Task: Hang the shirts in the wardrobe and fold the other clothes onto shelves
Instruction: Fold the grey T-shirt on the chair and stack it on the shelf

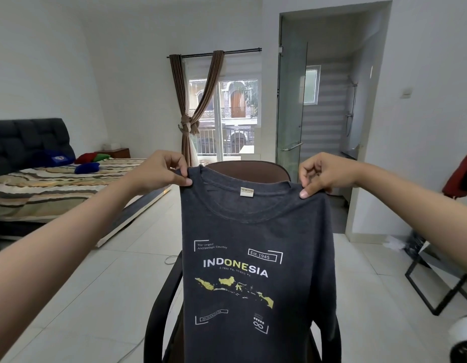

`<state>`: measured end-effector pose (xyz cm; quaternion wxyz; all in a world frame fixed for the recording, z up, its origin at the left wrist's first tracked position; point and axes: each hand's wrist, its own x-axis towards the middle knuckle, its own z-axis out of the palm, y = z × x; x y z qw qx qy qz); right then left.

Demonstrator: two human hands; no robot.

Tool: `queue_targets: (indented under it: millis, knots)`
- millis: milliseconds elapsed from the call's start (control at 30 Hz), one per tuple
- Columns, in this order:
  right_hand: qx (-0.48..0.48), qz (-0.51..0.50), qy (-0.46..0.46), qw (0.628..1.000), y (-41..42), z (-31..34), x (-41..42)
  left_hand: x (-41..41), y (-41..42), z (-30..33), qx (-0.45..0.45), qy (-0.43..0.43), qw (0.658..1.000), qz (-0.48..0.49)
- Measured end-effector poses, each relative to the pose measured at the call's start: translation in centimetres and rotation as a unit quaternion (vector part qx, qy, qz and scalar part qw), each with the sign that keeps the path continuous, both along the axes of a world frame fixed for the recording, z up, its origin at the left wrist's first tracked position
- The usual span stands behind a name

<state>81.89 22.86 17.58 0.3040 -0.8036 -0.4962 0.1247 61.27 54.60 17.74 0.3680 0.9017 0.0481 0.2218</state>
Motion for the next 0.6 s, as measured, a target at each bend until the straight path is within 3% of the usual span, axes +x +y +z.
queue_targets:
  millis: [333,600]
  knots:
    - [-0.069,-0.069,-0.131,0.987,0.62,-0.31,0.07,0.22,-0.60,-0.37,0.014,0.015,1.000,-0.014]
    - [-0.028,-0.109,-0.077,0.991,0.75,-1.01,-0.36,-0.12,-0.55,-0.34,0.017,0.010,1.000,-0.017]
